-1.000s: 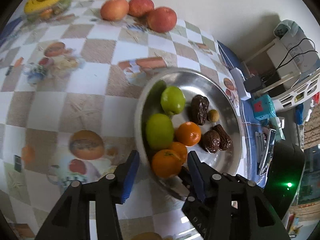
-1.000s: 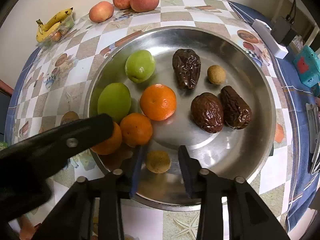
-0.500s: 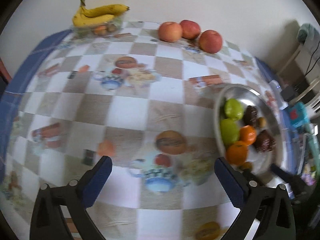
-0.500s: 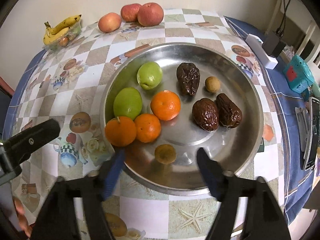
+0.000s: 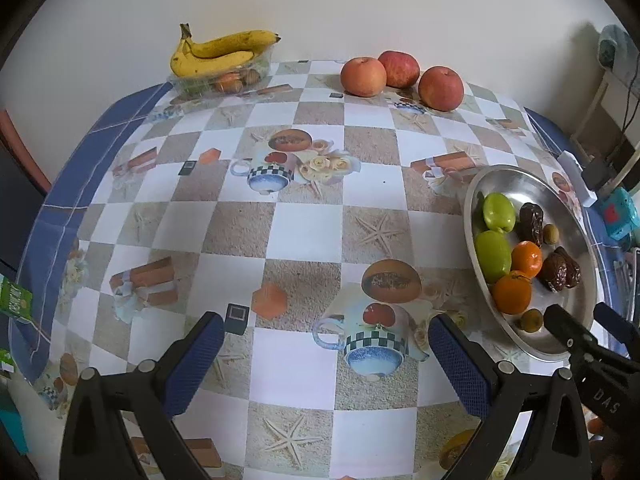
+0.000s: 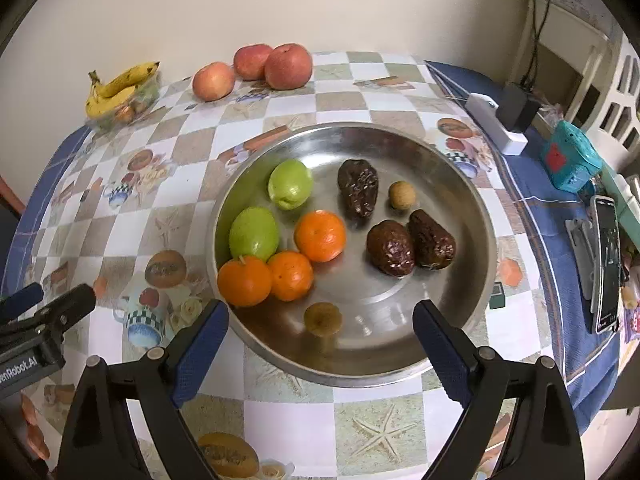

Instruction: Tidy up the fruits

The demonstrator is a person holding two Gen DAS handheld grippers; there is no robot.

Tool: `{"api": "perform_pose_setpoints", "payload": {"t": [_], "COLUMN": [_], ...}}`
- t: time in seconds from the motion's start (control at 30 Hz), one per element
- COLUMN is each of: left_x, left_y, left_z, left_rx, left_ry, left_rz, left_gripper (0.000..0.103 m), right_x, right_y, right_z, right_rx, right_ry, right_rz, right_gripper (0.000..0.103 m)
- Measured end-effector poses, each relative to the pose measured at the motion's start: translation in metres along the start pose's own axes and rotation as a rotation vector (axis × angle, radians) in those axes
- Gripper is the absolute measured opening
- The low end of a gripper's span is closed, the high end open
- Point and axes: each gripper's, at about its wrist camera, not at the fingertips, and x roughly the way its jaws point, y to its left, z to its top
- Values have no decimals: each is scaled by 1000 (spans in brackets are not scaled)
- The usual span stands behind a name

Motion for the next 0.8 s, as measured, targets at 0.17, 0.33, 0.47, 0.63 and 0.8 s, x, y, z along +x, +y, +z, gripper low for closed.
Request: {"api": "perform_pose_setpoints", "payload": {"t": [0.17,0.33,0.47,0.63,0.8], "left_x": [-1,3,5,7,7], "left_y": [-4,-2,-3,-3,-3], "left_z": [-1,-1,-2,-2,-2], "left_rx": [16,9,16,21,24], "left_ry": [1,30,44,58,57], "left_rz": [51,89,91,98,95], "left_gripper": [103,103,103,103,103], "right_x": [-1,0,0,1,1], "right_y": [0,3,5,6,5], "right_z": [1,1,1,0,0], "right_rx": [3,-11,-21,-20,-22], "right_ry": [-1,0,1,7,8], "right_rz": [-1,-1,-2,-2,-1], "right_gripper": [94,94,94,94,94]}}
